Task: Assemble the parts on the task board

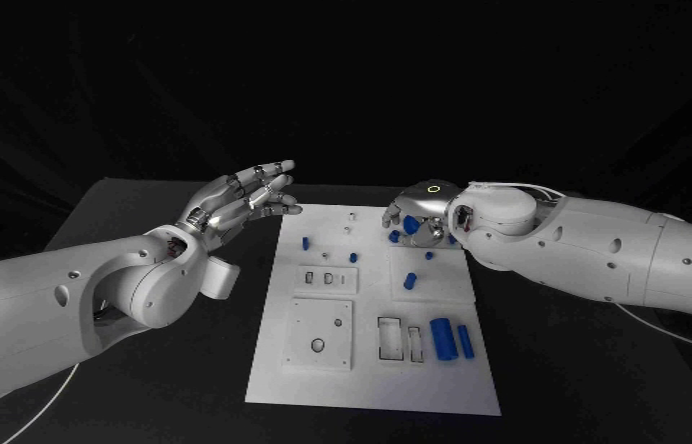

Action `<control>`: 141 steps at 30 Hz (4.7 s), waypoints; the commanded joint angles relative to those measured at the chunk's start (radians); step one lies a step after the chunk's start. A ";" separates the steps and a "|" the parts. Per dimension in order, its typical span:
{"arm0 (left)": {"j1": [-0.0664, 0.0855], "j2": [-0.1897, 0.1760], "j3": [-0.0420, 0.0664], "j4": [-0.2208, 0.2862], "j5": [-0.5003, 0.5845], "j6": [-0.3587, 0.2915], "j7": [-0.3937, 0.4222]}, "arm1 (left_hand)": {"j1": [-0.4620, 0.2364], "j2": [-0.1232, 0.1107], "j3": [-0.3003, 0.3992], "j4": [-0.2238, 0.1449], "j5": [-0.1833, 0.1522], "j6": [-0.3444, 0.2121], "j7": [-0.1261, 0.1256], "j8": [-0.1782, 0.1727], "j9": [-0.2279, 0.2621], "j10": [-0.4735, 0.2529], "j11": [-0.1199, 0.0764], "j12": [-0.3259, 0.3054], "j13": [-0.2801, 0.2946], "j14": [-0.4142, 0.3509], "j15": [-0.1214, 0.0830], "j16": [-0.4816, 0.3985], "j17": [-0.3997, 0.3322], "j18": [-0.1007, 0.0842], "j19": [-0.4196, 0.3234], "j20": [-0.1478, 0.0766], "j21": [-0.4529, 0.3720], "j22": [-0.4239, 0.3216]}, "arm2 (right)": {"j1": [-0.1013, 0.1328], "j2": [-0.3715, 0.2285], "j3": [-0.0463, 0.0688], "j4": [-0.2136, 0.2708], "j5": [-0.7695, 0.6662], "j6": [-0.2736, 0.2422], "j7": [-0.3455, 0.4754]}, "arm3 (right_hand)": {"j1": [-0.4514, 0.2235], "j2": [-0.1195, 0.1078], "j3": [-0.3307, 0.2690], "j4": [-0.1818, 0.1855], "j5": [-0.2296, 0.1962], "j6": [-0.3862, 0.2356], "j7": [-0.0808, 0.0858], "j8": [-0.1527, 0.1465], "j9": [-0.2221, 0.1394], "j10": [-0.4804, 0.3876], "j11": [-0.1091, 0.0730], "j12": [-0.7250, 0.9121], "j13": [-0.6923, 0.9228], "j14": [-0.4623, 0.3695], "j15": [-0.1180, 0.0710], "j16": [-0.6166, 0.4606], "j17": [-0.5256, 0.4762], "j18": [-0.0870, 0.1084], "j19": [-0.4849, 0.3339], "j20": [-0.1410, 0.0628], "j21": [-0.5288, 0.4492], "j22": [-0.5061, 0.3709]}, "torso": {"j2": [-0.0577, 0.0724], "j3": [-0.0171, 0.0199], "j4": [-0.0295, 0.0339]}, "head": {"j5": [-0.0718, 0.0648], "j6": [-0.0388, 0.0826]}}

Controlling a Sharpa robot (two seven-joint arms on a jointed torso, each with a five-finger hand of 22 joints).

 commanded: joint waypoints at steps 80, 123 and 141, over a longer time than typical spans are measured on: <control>0.002 -0.007 0.000 0.005 -0.019 0.014 -0.033 | 0.053 -0.002 0.031 -0.009 0.036 0.024 0.004 0.018 0.000 0.009 -0.006 0.010 -0.007 0.003 0.005 -0.006 -0.012 0.005 -0.008 0.007 -0.013 -0.003 | -0.019 0.126 0.012 -0.118 0.010 -0.087 0.046 | 0.048 0.037 0.023 -0.044 0.023 0.123 0.069 0.127 0.246 0.181 -0.035 0.031 0.031 0.026 -0.029 -0.008 0.000 0.004 0.026 -0.027 0.003 0.054 | 0.002 0.0007 -0.0038 | 0.035 -0.019; 0.002 0.010 0.000 -0.007 -0.020 0.021 -0.047 | 0.067 -0.006 0.037 -0.010 0.049 0.026 0.005 0.021 0.000 0.009 -0.005 0.009 -0.009 0.002 0.006 -0.008 -0.015 0.005 -0.010 0.009 -0.015 -0.004 | 0.003 0.292 0.032 -0.323 0.029 -0.052 0.040 | 0.042 0.033 0.026 -0.040 0.019 0.102 0.064 0.115 0.260 0.172 -0.036 0.000 0.018 0.017 -0.028 -0.017 -0.008 0.005 0.021 -0.024 -0.007 0.052 | 0.001 0.0010 -0.0052 | 0.040 -0.031; 0.002 0.013 0.000 -0.010 -0.025 0.026 -0.048 | 0.071 -0.006 0.039 -0.010 0.051 0.029 0.009 0.022 0.000 0.010 -0.003 0.010 -0.010 0.003 0.008 -0.008 -0.015 0.005 -0.011 0.011 -0.016 -0.005 | 0.001 0.343 0.032 -0.372 0.029 -0.032 0.048 | 0.038 0.030 0.027 -0.038 0.022 0.096 0.063 0.109 0.262 0.169 -0.037 -0.011 0.014 0.018 -0.029 -0.017 -0.007 0.004 0.024 -0.024 -0.006 0.055 | 0.002 0.0006 -0.0053 | 0.037 -0.029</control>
